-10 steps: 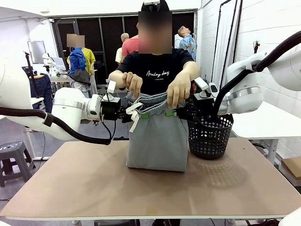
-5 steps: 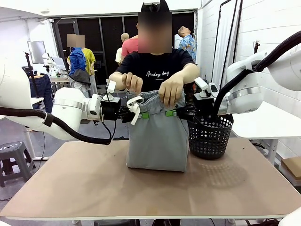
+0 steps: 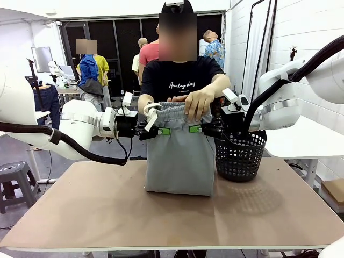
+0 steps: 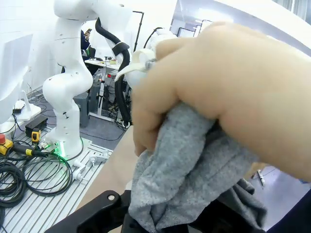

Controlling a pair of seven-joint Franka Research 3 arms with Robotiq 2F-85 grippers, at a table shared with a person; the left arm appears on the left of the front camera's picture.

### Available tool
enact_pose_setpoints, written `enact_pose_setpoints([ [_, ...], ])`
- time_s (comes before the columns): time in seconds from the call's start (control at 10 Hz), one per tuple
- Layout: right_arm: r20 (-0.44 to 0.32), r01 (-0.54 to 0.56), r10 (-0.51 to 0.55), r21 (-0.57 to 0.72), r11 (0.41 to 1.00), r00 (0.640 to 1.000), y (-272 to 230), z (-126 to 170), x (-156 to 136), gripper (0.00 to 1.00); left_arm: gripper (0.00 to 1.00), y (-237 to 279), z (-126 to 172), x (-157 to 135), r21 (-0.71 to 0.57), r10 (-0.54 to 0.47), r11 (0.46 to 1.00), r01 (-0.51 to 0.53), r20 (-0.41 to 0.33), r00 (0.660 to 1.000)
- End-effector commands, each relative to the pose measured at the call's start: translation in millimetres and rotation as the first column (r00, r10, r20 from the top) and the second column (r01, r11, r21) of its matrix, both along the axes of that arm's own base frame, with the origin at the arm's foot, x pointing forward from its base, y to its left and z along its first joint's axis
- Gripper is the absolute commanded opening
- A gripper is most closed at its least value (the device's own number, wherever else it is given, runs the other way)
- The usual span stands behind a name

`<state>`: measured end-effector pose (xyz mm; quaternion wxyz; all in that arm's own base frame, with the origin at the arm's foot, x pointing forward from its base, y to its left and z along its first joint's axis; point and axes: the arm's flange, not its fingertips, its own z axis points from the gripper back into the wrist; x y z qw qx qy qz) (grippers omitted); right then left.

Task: Fold the training pants.
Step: Release the ends of the Training pants and then grab the overlapped ends.

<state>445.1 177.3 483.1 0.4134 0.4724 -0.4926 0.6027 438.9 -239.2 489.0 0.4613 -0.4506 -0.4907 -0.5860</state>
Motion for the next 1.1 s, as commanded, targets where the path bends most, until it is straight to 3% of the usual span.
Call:
enact_pose_setpoints([
  [0.0, 0.008, -0.007, 0.007, 0.008, 1.000, 1.000, -0.2, -0.1, -2.2, 0.00, 0.00, -0.3, 3.4, -0.5, -0.003, 0.000, 1.000, 0.000, 0.007, 1.000],
  [1.0, 0.008, -0.007, 0.007, 0.008, 1.000, 1.000, -0.2, -0.1, -2.2, 0.00, 0.00, -0.3, 3.4, -0.5, -0.003, 0.000, 1.000, 0.000, 0.007, 1.000],
])
